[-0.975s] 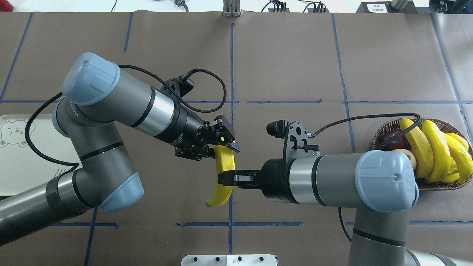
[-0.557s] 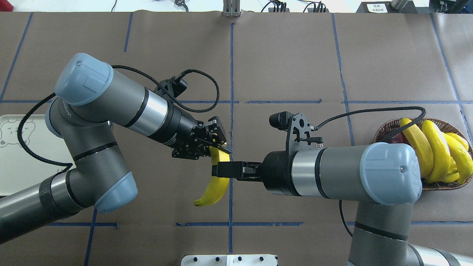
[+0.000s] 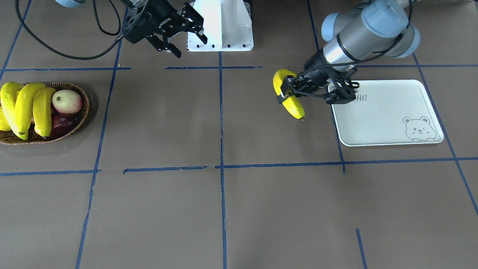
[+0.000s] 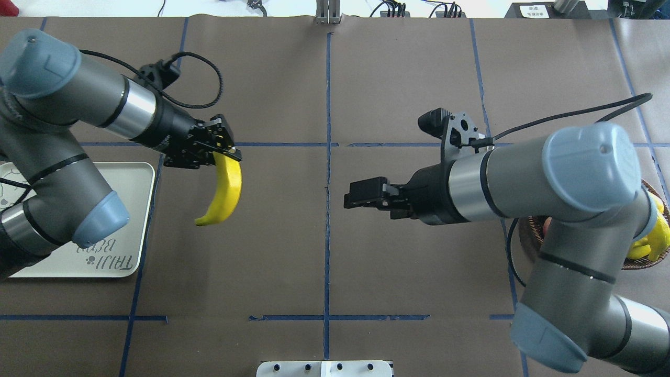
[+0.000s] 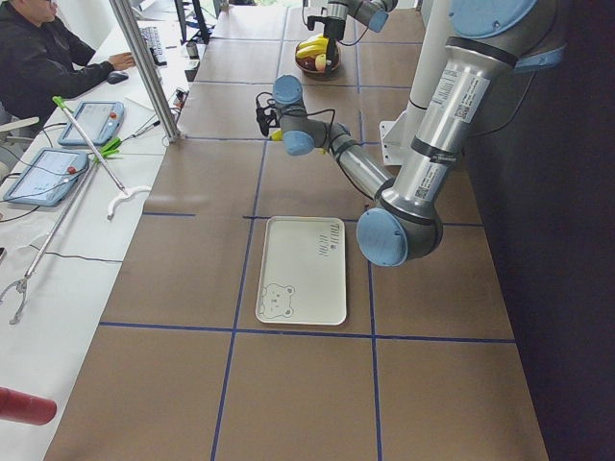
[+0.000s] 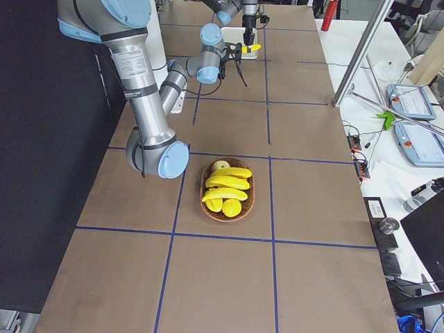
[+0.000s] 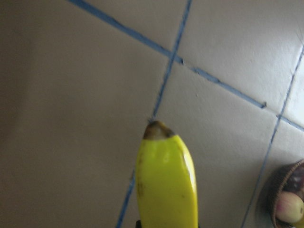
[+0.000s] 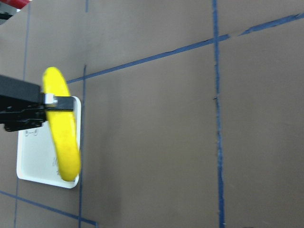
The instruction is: Transfer all bananas from basket to plate
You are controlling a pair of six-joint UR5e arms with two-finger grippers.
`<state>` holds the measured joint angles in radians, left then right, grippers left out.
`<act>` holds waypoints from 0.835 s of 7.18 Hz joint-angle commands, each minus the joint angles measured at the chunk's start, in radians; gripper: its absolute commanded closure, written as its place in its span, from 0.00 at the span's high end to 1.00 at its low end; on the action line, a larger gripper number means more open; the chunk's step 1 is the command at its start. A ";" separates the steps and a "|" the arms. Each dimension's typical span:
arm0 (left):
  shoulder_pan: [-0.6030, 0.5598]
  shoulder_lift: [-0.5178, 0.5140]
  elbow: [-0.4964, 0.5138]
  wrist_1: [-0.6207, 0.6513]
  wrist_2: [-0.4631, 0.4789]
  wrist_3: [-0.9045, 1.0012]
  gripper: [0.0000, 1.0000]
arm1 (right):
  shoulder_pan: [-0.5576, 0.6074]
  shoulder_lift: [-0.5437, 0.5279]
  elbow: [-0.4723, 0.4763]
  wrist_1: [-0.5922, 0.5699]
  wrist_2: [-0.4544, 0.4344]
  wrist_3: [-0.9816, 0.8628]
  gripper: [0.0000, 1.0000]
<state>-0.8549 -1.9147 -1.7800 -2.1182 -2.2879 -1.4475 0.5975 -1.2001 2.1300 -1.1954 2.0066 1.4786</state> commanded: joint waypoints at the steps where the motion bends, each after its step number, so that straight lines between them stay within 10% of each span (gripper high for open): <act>1: -0.138 0.223 0.031 0.084 0.005 0.343 0.00 | 0.119 -0.065 0.004 -0.096 0.092 -0.087 1.00; 6: -0.204 0.431 0.140 0.073 0.088 0.489 0.00 | 0.185 -0.260 -0.001 -0.128 0.095 -0.349 1.00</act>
<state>-1.0601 -1.4978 -1.6803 -2.0388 -2.2291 -0.9645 0.7672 -1.4254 2.1256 -1.3242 2.1006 1.1641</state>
